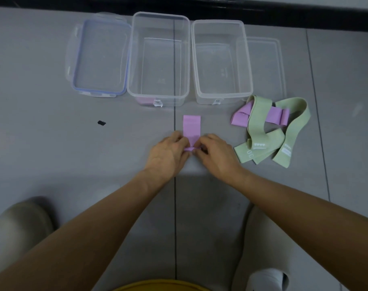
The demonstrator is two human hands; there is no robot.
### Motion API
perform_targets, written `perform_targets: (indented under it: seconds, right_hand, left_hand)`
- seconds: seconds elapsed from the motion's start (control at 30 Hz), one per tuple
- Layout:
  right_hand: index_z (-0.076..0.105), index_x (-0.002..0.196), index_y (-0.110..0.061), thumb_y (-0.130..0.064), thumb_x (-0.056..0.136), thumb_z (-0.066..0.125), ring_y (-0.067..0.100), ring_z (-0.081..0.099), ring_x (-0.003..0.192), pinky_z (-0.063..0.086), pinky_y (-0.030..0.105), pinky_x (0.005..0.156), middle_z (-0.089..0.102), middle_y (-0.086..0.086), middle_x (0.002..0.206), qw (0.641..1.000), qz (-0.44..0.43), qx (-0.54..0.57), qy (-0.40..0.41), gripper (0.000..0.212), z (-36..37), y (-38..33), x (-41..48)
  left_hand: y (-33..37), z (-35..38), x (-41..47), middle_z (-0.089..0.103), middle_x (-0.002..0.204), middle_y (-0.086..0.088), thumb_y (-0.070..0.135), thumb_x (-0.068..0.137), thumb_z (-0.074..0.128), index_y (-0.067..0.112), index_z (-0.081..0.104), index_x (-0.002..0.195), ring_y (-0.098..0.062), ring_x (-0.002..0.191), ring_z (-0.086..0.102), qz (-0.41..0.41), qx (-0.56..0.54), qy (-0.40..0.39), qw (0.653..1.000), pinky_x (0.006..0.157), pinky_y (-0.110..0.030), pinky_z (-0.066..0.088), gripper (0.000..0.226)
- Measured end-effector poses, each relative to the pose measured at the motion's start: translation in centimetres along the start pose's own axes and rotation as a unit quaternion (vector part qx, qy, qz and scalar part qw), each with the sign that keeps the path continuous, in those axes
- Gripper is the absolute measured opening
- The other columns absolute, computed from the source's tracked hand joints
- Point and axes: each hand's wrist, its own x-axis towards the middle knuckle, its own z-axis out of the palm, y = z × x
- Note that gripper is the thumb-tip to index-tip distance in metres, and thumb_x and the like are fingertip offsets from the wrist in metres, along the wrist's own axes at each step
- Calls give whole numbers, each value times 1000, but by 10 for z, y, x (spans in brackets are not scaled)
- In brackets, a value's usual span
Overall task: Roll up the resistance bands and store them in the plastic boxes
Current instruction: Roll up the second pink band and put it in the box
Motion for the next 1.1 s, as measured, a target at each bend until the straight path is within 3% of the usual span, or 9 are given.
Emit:
perform_targets:
  seconds: [0.23, 0.4, 0.53, 0.67, 0.93, 1.1]
  right_hand:
    - [57, 102, -27, -35, 91, 61, 20, 60, 85, 44, 31, 69, 54, -4, 103, 999, 7, 22, 23, 14, 5, -3, -3]
    - [55, 110, -26, -41, 90, 62, 24, 62, 84, 52, 38, 70, 53, -3, 108, 999, -39, -28, 10, 25, 2, 4, -5]
    - [58, 107, -23, -34, 92, 62, 25, 62, 82, 49, 34, 67, 54, -1, 105, 999, -40, -23, 16, 19, 3, 2, -3]
    - [61, 109, -22, -32, 93, 61, 23, 61, 84, 45, 32, 68, 53, -1, 105, 999, -40, -19, 7, 19, 2, 3, -2]
    - [61, 110, -25, -37, 94, 59, 19, 61, 87, 45, 29, 72, 53, -4, 107, 1000, -17, -15, 1, 20, 1, 2, 0]
    - [63, 108, -27, -40, 92, 60, 18, 61, 90, 43, 28, 73, 55, -5, 105, 1000, 11, 15, 6, 20, 2, 1, 0]
  left_hand:
    - [-1, -1, 0, 60, 93, -7, 31, 84, 69, 16, 63, 95, -35, 71, 61, 0, 1, 4, 1000, 57, -40, 52, 19]
    - [-2, -1, 4, 60, 92, -7, 24, 86, 65, 17, 65, 94, -36, 74, 61, -16, 2, -1, 1000, 60, -41, 51, 11]
    - [-2, -2, 3, 61, 93, -9, 19, 86, 65, 15, 68, 96, -38, 77, 62, -8, 3, -12, 1000, 62, -42, 52, 12]
    - [-4, 0, 3, 62, 97, -7, 28, 91, 60, 16, 67, 98, -35, 82, 62, -16, -1, -20, 1000, 68, -41, 51, 16]
    - [-2, -3, -3, 58, 92, -2, 38, 87, 48, 21, 62, 92, -30, 74, 59, 14, -2, 16, 1000, 59, -39, 51, 23]
    - [-4, -5, 0, 58, 93, -4, 37, 83, 66, 18, 62, 92, -31, 75, 60, 16, 5, -10, 1000, 59, -40, 52, 21]
